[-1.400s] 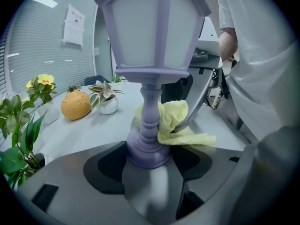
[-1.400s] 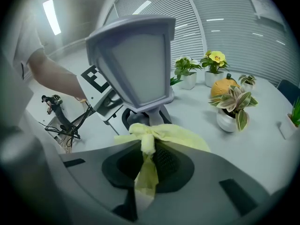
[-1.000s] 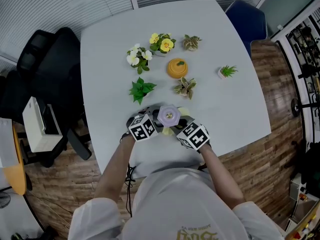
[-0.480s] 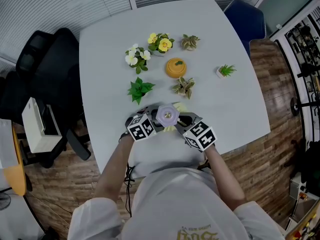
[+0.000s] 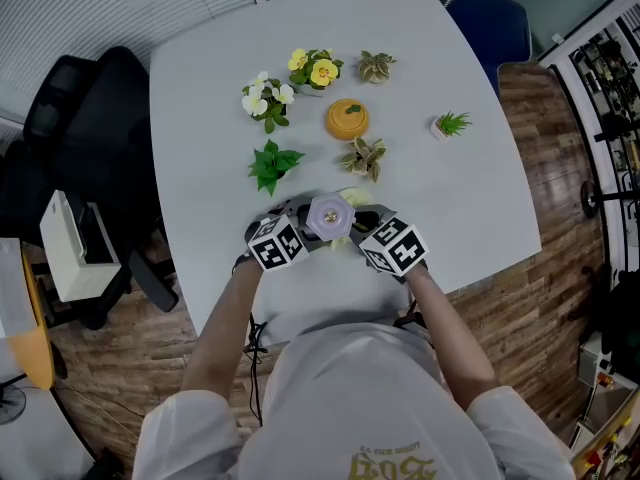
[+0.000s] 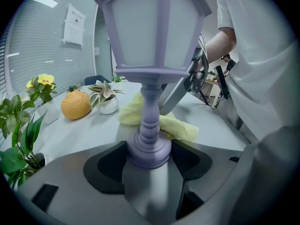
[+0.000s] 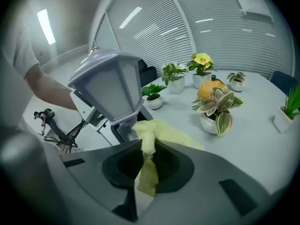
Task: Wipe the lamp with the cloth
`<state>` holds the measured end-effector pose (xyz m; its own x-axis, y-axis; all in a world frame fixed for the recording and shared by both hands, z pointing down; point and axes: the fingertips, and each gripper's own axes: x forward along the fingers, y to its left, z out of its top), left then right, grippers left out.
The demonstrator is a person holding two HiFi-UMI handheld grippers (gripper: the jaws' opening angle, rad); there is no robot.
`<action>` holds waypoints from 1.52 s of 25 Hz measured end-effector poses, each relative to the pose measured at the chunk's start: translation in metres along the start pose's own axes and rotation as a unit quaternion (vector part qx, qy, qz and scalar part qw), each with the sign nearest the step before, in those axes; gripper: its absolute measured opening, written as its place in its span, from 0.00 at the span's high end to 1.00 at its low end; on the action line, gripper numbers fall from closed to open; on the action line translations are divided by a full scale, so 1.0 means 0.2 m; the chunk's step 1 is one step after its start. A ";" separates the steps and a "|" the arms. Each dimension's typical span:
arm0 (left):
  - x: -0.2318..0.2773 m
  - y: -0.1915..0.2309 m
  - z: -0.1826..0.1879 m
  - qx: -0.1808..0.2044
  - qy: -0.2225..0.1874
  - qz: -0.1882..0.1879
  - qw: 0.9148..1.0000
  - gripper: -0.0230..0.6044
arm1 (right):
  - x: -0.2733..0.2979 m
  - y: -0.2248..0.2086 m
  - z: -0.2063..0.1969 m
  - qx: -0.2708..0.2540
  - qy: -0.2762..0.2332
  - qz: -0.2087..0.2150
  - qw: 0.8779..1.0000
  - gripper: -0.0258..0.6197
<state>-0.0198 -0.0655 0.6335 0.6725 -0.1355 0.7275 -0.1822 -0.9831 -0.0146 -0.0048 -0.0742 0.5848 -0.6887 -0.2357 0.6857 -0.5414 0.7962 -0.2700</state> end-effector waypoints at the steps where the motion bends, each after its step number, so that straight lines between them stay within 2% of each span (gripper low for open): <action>1: 0.00 0.00 0.00 0.000 0.000 0.000 1.000 0.48 | 0.01 -0.01 0.00 0.003 0.002 0.000 1.000 0.87; 21: 0.00 0.00 0.01 0.002 -0.003 0.001 1.000 0.48 | 0.10 -0.09 0.03 0.016 0.025 0.016 0.999 0.88; 38: 0.00 0.00 0.01 0.002 -0.002 0.001 1.000 0.48 | 0.16 -0.15 0.08 0.019 -0.001 -0.003 1.000 0.87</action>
<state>-0.0181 -0.0658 0.6332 0.6749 -0.1387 0.7247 -0.1819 -0.9831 -0.0187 -0.0190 -0.1158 0.6042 -0.6871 -0.2416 0.6852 -0.5633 0.7728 -0.2923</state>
